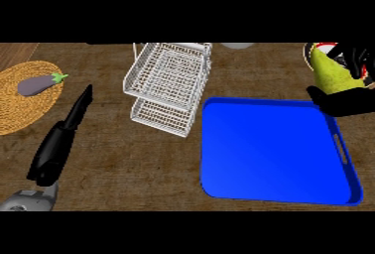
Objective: Pick the pear from the tray and place it in the tiered basket
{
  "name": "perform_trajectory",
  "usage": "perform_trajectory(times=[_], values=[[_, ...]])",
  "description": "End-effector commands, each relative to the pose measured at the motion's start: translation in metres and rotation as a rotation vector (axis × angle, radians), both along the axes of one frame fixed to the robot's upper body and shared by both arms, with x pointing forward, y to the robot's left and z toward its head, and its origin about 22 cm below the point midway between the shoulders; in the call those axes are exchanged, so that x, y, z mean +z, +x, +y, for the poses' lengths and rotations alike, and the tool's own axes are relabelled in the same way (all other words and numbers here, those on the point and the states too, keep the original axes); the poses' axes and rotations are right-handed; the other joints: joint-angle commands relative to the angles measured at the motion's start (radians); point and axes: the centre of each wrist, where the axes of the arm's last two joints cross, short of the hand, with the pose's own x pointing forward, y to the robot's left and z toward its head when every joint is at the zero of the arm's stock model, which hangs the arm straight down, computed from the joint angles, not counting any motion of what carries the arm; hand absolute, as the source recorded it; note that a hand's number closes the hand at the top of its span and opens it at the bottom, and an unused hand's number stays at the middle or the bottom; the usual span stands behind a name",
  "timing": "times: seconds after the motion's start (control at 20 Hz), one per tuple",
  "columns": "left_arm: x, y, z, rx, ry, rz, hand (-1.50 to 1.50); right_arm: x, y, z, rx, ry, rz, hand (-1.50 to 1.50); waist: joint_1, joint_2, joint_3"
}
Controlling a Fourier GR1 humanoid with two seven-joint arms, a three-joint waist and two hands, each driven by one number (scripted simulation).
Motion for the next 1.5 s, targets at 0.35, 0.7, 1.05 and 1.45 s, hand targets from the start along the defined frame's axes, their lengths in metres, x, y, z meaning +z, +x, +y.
perform_trajectory(times=[0.35,0.7,1.05,1.45], values=[[0.001,0.003,0.005,-0.014,0.004,0.003,0.0,0.077,0.02,0.072,0.066,0.095,-0.015,1.5,0.026,0.007,0.0],[-0.012,0.018,-0.029,-0.044,0.012,-0.008,0.0,0.094,0.069,0.137,0.058,0.129,0.036,1.5,0.032,0.014,-0.001],[0.01,0.015,-0.006,-0.045,0.006,-0.019,0.0,0.086,0.095,0.202,0.084,0.15,0.125,1.5,0.045,0.013,0.0],[0.003,0.018,-0.025,-0.076,-0.007,-0.023,0.0,0.028,0.125,0.232,0.045,0.301,0.106,1.5,0.068,0.025,-0.001]])
